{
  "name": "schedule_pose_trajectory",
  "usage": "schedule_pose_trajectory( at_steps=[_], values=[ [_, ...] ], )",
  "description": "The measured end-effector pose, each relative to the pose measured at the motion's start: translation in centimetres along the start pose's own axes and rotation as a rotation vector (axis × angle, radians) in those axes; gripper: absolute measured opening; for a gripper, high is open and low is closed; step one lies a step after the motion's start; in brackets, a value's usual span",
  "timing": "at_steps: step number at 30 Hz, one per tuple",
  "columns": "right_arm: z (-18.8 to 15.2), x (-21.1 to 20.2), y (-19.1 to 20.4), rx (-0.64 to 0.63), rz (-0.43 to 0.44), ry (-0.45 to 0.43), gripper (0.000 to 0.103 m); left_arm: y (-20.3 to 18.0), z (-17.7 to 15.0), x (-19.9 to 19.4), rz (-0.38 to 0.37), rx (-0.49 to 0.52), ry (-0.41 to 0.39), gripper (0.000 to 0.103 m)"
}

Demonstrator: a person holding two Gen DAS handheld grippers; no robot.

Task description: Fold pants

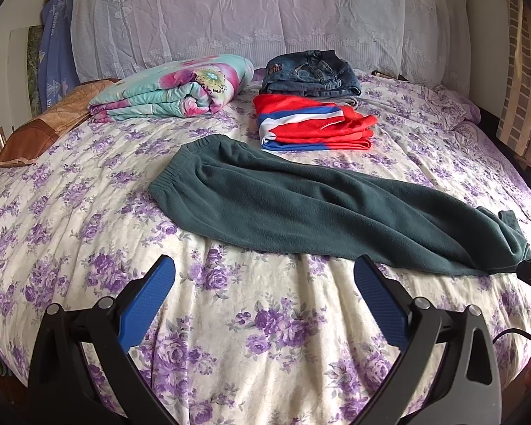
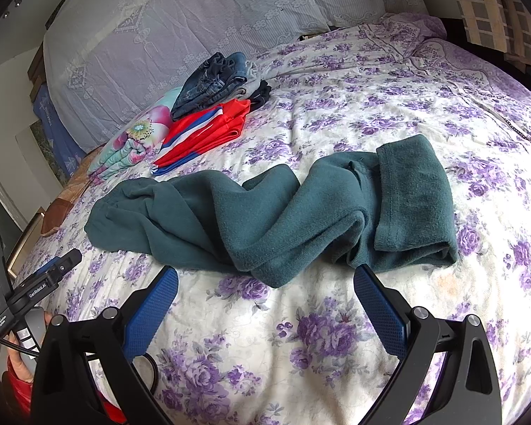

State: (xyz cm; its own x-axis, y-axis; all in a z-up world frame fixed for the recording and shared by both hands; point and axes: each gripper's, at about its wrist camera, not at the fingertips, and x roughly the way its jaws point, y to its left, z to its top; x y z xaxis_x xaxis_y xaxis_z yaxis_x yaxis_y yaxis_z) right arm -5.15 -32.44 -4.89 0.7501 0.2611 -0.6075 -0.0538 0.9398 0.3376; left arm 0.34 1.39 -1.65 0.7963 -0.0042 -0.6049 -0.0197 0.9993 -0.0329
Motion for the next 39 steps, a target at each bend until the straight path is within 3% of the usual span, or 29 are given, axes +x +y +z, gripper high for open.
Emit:
schedule_pose_trajectory(
  at_steps=[39],
  values=[
    [-0.06, -0.01, -0.17, 0.002, 0.001, 0.0, 0.1, -0.02, -0.2, 0.27, -0.001, 0.001, 0.007, 0.098]
  ],
)
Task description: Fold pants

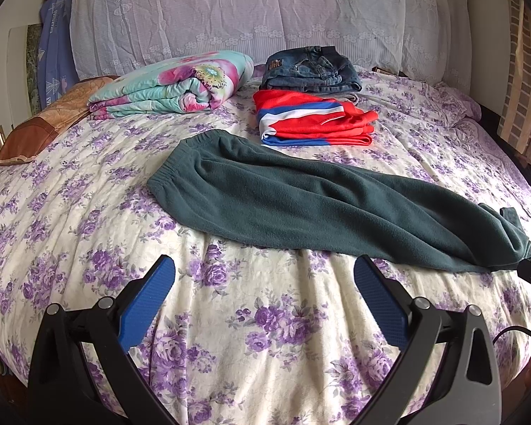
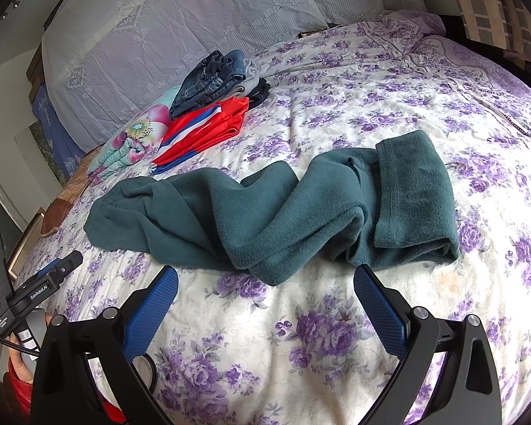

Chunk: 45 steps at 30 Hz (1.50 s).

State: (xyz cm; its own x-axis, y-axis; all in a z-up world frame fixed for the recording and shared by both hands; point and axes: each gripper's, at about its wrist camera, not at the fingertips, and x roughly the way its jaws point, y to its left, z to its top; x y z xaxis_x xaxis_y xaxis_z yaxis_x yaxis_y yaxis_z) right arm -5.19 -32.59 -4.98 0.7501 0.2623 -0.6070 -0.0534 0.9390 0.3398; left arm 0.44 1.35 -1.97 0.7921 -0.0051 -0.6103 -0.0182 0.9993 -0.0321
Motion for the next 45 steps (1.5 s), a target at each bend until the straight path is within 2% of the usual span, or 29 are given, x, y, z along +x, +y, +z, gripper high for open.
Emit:
schedule_pose_trajectory(
  at_steps=[12, 16, 19, 23, 25, 32, 34, 36, 38, 39, 40, 42, 45],
  values=[
    [-0.1, 0.0, -0.1, 0.002, 0.0, 0.001, 0.1, 0.0, -0.2, 0.2, -0.005, 0.0, 0.007, 0.098],
    [-0.2, 0.2, -0.3, 0.002, -0.002, 0.002, 0.1, 0.4, -0.4, 1.2, -0.069, -0.024, 0.046, 0.098],
    [-0.5, 0.5, -0.6, 0.008, -0.005, 0.009, 0.1, 1.9, -0.2, 3.3, -0.174, -0.11, 0.131, 0.098],
    [-0.6, 0.7, -0.9, 0.017, -0.01, 0.014, 0.1, 4.6, 0.6, 7.4, -0.291, -0.307, 0.255, 0.098],
    [-0.5, 0.9, -1.1, 0.019, -0.016, 0.018, 0.1, 5.4, 1.3, 9.0, -0.297, -0.368, 0.27, 0.098],
    [-0.1, 0.6, -2.3, 0.055, -0.027, 0.004, 0.1, 5.3, 6.0, 14.3, -0.226, -0.372, 0.276, 0.098],
    [0.1, 0.3, -2.8, 0.074, -0.024, -0.007, 0.1, 5.7, 7.3, 15.8, -0.26, -0.389, 0.292, 0.098],
    [0.2, 0.0, -3.4, 0.097, -0.013, -0.016, 0.1, 6.8, 7.8, 16.3, -0.292, -0.454, 0.281, 0.097],
    [0.4, -0.1, -3.9, 0.119, -0.012, -0.023, 0.1, 7.7, 7.9, 15.7, -0.329, -0.479, 0.26, 0.08],
    [0.4, -0.1, -4.2, 0.129, -0.012, -0.024, 0.1, 8.1, 7.7, 15.3, -0.328, -0.474, 0.251, 0.054],
    [0.4, 0.0, -4.4, 0.139, -0.01, -0.022, 0.1, 8.7, 7.5, 15.0, -0.318, -0.471, 0.243, 0.033],
    [0.4, 0.3, -4.8, 0.16, -0.002, -0.016, 0.1, 9.7, 7.0, 14.5, -0.339, -0.475, 0.236, 0.016],
    [0.5, 0.4, -4.7, 0.161, -0.006, -0.02, 0.1, 11.0, 6.1, 12.2, -0.357, -0.484, 0.195, 0.012]
  ],
)
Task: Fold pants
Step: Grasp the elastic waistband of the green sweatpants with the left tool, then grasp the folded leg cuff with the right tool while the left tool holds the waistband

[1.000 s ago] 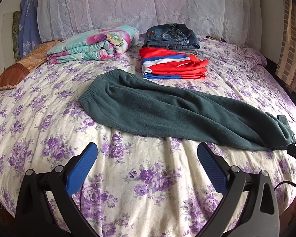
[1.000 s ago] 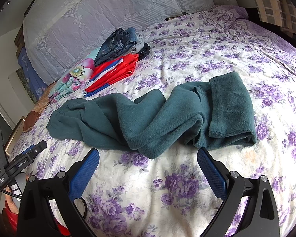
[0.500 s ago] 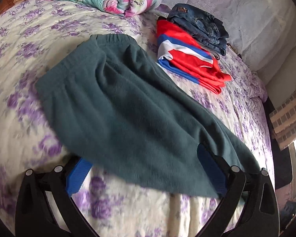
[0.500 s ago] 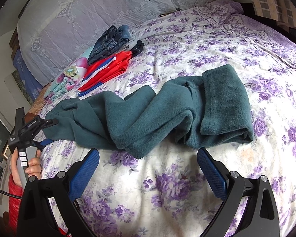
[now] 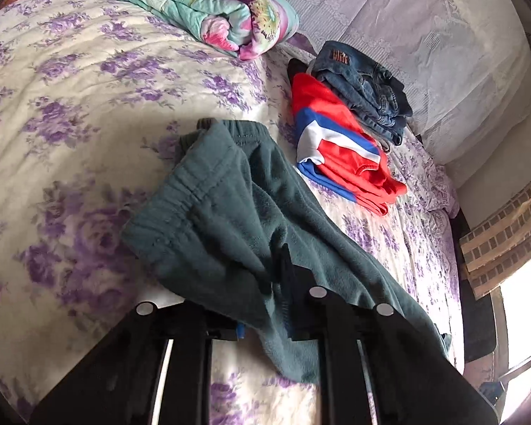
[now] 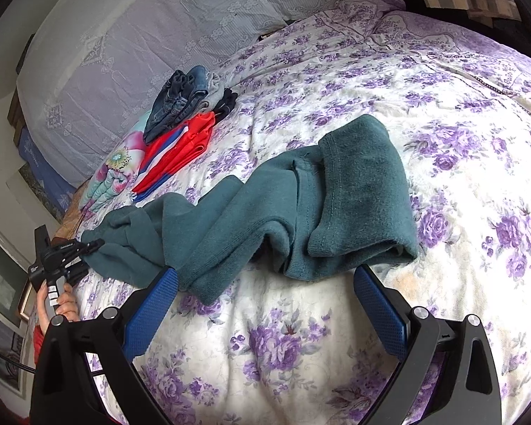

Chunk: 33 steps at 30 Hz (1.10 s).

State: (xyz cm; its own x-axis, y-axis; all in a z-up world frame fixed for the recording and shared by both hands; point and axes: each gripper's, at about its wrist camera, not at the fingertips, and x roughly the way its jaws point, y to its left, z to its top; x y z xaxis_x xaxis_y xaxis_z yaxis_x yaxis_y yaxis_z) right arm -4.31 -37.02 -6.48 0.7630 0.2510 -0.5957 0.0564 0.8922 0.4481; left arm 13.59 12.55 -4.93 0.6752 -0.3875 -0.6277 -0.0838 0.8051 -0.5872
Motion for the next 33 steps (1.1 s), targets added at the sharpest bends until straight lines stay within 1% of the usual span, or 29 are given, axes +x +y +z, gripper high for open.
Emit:
schedule_pose_trajectory(
  at_steps=[1, 3, 4, 5, 6, 7, 8, 10, 13, 16, 18, 19, 21, 22, 23, 24, 25, 26, 27, 28, 29, 30, 31, 32, 33],
  values=[
    [0.0, -0.1, 0.1, -0.007, 0.001, 0.002, 0.1, 0.0, -0.3, -1.4, -0.006, 0.008, -0.033, 0.007],
    [-0.1, -0.2, 0.4, -0.017, 0.009, 0.006, 0.1, 0.0, -1.0, -5.2, 0.015, 0.041, -0.114, 0.006],
    [-0.1, -0.2, 0.4, -0.022, 0.011, 0.008, 0.1, 0.2, -1.5, -7.4, 0.045, 0.048, -0.164, 0.005],
    [-0.2, -0.3, 0.4, -0.026, 0.009, 0.011, 0.1, 0.5, -2.0, -9.4, 0.046, 0.053, -0.193, 0.005],
    [-0.4, -0.3, 0.4, -0.028, 0.007, 0.016, 0.1, 1.0, -2.4, -10.7, 0.036, 0.045, -0.196, 0.005],
    [-0.5, -0.4, 0.4, -0.029, 0.007, 0.021, 0.1, 1.9, -2.9, -11.7, 0.03, 0.031, -0.184, 0.005],
    [-0.7, -0.5, 0.4, -0.032, 0.007, 0.027, 0.1, 2.7, -3.4, -12.0, 0.041, 0.017, -0.162, 0.005],
    [-1.0, -0.8, 0.5, -0.034, 0.005, 0.037, 0.1, 4.3, -4.6, -11.6, 0.075, -0.015, -0.114, 0.005],
    [-1.1, -1.3, 0.2, -0.018, 0.027, 0.053, 0.1, 5.5, -6.2, -9.9, 0.054, -0.042, -0.059, 0.004],
    [-0.8, -0.9, -0.8, 0.058, 0.067, 0.063, 0.1, 5.6, -7.0, -8.9, 0.073, -0.05, -0.068, 0.005],
    [-0.2, 0.0, -1.4, 0.101, 0.087, 0.06, 0.1, 5.9, -7.0, -8.8, 0.057, -0.064, -0.072, 0.008],
    [0.3, 0.6, -1.6, 0.113, 0.091, 0.054, 0.1, 6.1, -6.9, -8.7, 0.045, -0.068, -0.07, 0.01],
    [1.5, 2.0, -2.2, 0.14, 0.081, 0.036, 0.1, 6.2, -6.9, -8.5, 0.04, -0.073, -0.068, 0.011],
    [2.1, 2.5, -2.5, 0.157, 0.078, 0.013, 0.1, 6.2, -6.9, -8.4, 0.041, -0.07, -0.072, 0.011],
    [2.6, 2.9, -2.5, 0.162, 0.067, -0.008, 0.094, 6.1, -7.0, -8.4, 0.046, -0.064, -0.077, 0.011],
    [3.2, 3.3, -2.5, 0.155, 0.054, -0.016, 0.084, 6.0, -7.1, -8.3, 0.054, -0.057, -0.083, 0.011],
    [3.6, 3.6, -2.7, 0.157, 0.066, -0.015, 0.047, 5.9, -7.1, -8.2, 0.062, -0.051, -0.088, 0.011],
    [4.1, 3.8, -3.3, 0.177, 0.127, -0.003, 0.023, 5.8, -7.1, -8.2, 0.068, -0.048, -0.089, 0.012],
    [4.5, 3.5, -3.8, 0.201, 0.159, 0.004, 0.021, 5.8, -7.1, -8.2, 0.07, -0.048, -0.088, 0.013],
    [4.8, 2.8, -4.1, 0.202, 0.156, -0.014, 0.019, 5.7, -7.0, -8.1, 0.062, -0.051, -0.086, 0.018],
    [5.2, 1.7, -4.3, 0.172, 0.125, -0.05, 0.018, 5.6, -7.0, -8.2, 0.051, -0.054, -0.084, 0.021],
    [5.6, 0.1, -4.2, 0.12, 0.064, -0.107, 0.017, 5.4, -6.9, -8.2, 0.041, -0.054, -0.083, 0.027],
    [5.9, -1.4, -4.0, 0.062, -0.012, -0.172, 0.013, 5.1, -6.9, -8.2, 0.036, -0.048, -0.084, 0.035],
    [6.3, -2.8, -3.8, -0.018, -0.116, -0.231, 0.014, 4.8, -7.0, -8.2, 0.036, -0.036, -0.086, 0.038],
    [6.6, -3.2, -4.0, -0.088, -0.225, -0.233, 0.016, 4.3, -7.2, -8.1, 0.041, -0.016, -0.089, 0.047]
  ],
)
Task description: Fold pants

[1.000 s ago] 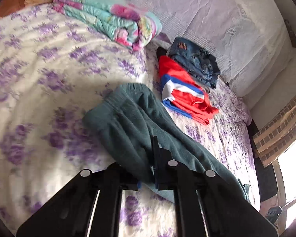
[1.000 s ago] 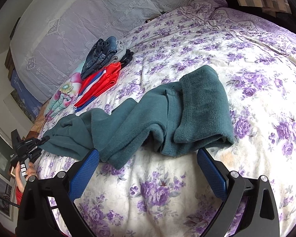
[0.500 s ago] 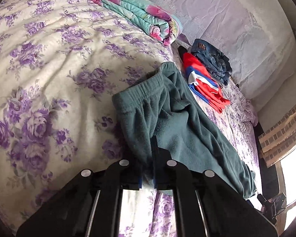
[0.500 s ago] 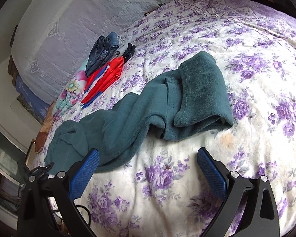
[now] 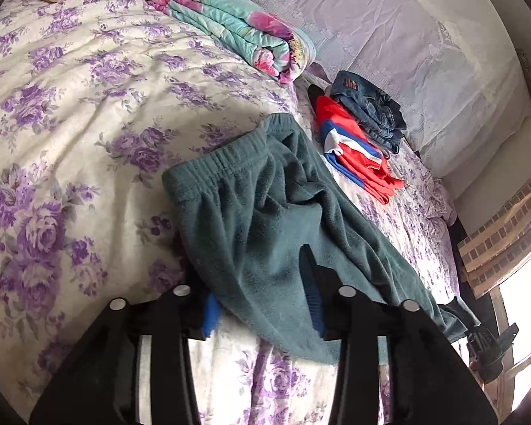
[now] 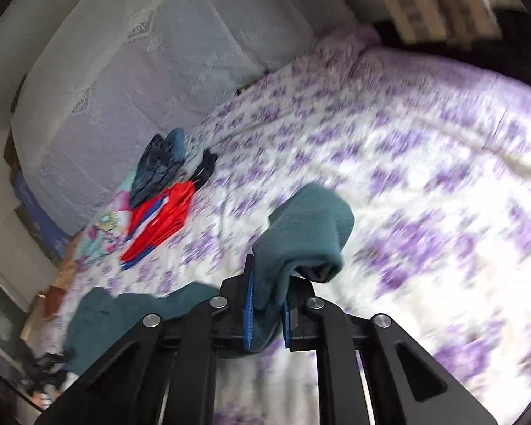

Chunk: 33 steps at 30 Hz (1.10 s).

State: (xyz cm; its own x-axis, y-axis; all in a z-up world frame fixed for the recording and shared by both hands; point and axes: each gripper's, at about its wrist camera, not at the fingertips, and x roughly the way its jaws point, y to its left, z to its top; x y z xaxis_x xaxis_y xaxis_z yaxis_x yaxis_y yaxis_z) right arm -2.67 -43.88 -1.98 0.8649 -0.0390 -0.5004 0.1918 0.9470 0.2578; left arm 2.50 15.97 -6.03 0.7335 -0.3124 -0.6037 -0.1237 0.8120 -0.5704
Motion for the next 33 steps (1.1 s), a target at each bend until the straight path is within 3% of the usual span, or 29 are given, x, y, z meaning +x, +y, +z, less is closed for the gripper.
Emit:
schedule_pose_trajectory(
  at_steps=[1, 2, 3, 6, 10, 14, 23, 24, 26, 27, 29, 31, 33],
  values=[
    [0.2, 0.8, -1.0, -0.03, -0.057, 0.063, 0.046, -0.6, -0.2, 0.1, 0.009, 0.027, -0.004, 0.054],
    [0.0, 1.1, -2.6, 0.009, -0.107, 0.1, 0.066, -1.1, -0.4, 0.2, 0.023, 0.055, -0.007, 0.058],
    [-0.6, 0.6, -4.1, 0.065, -0.135, 0.082, 0.064, -1.6, -0.6, 0.3, 0.038, 0.08, -0.009, 0.064],
    [-2.4, -1.2, -5.0, 0.072, 0.015, 0.091, 0.062, -2.3, -0.7, 0.2, 0.067, 0.118, -0.005, 0.069],
    [-4.1, -1.3, -3.4, 0.11, 0.177, 0.154, 0.064, 0.5, -0.1, -2.0, -0.004, -0.056, -0.021, 0.069],
    [-5.2, 0.8, -1.0, 0.172, 0.319, 0.264, 0.064, 1.7, 0.2, -2.7, -0.032, -0.092, 0.01, 0.069],
    [-6.1, 1.0, -0.1, 0.218, 0.345, 0.272, 0.07, 0.4, 3.1, 1.5, -0.011, -0.092, -0.017, 0.088],
    [-6.1, 1.1, -0.1, 0.225, 0.342, 0.27, 0.071, 0.2, 3.4, 1.8, 0.0, -0.086, -0.019, 0.087],
    [-6.1, 1.1, -0.3, 0.241, 0.339, 0.266, 0.072, 0.0, 3.7, 2.4, 0.019, -0.085, -0.014, 0.045],
    [-6.0, 1.1, -0.4, 0.252, 0.341, 0.264, 0.072, 0.4, 3.7, 2.8, -0.003, -0.099, 0.019, 0.005],
    [-5.9, 1.1, -0.7, 0.272, 0.352, 0.27, 0.072, 1.4, 3.3, 2.4, -0.056, -0.154, 0.03, 0.005],
    [-5.8, 0.8, -1.2, 0.293, 0.368, 0.28, 0.072, 1.6, 3.2, -0.1, -0.036, -0.146, -0.039, 0.005],
    [-5.7, 0.4, -1.7, 0.314, 0.373, 0.283, 0.072, 1.6, 3.6, -4.1, -0.084, -0.135, -0.118, 0.004]
  ],
)
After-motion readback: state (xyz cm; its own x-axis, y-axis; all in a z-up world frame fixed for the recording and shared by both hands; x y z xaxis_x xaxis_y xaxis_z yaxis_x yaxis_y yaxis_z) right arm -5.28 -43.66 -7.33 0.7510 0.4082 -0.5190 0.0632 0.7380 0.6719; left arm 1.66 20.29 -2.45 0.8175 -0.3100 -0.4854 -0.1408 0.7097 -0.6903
